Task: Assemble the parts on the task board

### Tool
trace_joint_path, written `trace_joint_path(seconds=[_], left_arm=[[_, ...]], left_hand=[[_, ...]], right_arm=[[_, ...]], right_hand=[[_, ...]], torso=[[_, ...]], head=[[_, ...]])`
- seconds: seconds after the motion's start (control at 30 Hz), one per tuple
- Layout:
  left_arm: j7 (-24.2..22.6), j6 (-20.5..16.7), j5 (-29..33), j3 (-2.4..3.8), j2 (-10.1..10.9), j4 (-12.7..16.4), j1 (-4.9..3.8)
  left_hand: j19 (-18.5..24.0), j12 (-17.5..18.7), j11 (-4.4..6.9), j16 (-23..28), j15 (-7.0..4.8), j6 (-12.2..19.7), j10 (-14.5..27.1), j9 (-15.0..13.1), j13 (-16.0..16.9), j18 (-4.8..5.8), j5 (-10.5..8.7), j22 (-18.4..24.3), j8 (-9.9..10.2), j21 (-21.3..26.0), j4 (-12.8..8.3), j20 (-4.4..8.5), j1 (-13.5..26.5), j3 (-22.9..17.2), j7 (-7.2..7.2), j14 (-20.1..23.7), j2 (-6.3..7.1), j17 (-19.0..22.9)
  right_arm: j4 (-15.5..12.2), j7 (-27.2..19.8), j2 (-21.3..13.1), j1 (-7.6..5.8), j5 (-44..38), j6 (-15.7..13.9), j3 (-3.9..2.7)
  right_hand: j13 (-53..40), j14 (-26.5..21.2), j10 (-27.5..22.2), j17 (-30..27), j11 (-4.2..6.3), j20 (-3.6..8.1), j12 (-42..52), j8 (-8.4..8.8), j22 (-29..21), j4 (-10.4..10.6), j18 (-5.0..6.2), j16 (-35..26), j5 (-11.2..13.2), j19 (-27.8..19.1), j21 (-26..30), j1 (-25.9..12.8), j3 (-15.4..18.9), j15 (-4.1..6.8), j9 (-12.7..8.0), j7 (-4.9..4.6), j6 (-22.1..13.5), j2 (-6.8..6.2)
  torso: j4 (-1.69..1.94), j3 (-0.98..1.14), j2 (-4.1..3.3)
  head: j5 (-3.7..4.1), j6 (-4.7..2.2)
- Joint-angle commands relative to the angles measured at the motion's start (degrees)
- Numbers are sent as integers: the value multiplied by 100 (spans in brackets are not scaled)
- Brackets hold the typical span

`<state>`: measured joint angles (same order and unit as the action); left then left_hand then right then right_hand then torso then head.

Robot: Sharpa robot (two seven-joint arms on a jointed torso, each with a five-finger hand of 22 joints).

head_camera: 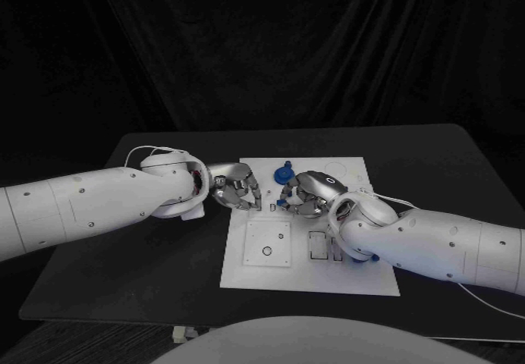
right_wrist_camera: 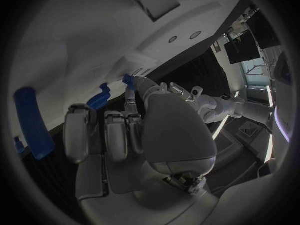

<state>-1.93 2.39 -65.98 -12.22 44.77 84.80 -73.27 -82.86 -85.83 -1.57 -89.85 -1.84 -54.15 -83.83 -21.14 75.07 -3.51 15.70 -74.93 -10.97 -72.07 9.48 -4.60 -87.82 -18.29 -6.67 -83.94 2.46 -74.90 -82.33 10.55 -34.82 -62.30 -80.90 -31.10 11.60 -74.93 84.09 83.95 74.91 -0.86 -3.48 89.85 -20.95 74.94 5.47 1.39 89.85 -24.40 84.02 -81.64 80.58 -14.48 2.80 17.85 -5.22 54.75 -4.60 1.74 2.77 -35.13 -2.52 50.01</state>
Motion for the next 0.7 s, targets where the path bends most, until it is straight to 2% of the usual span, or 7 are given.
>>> trace_joint_path(seconds=[0.03, 0.7], left_arm=[[-2, 88, 45, 5, -15, 4, 9], [56, 188, 45, 5, -32, -7, 11]], left_hand=[[39, 13, -29, -15, 32, 31, -277, 5, 1112, -19, 14, -1021, -30, 21, 35, -6, -37, 8, -8, -606, -36, -1510], [39, 13, -29, -15, 32, 31, -277, 5, 1112, -19, 14, -1021, -30, 21, 35, -6, -37, 8, -8, -606, -36, -1510]], right_arm=[[8, 312, -32, 21, 0, 99, 18], [-46, 368, -107, 21, -25, 306, 18]], right_hand=[[-1507, 591, 605, 1509, -35, -49, 15, 10, 1161, 5, 117, 15, -24, 43, 49, -65, -16, -47, -9, -20, -47, 7], [-1507, 591, 605, 1509, -67, -68, 15, 67, 1133, -50, 134, 15, -30, 0, 127, -61, -17, -71, -30, -61, -145, -73]], torso=[[1, -1, 0], [-2, -1, 2]], head=[[-2, -1], [-12, -1]])
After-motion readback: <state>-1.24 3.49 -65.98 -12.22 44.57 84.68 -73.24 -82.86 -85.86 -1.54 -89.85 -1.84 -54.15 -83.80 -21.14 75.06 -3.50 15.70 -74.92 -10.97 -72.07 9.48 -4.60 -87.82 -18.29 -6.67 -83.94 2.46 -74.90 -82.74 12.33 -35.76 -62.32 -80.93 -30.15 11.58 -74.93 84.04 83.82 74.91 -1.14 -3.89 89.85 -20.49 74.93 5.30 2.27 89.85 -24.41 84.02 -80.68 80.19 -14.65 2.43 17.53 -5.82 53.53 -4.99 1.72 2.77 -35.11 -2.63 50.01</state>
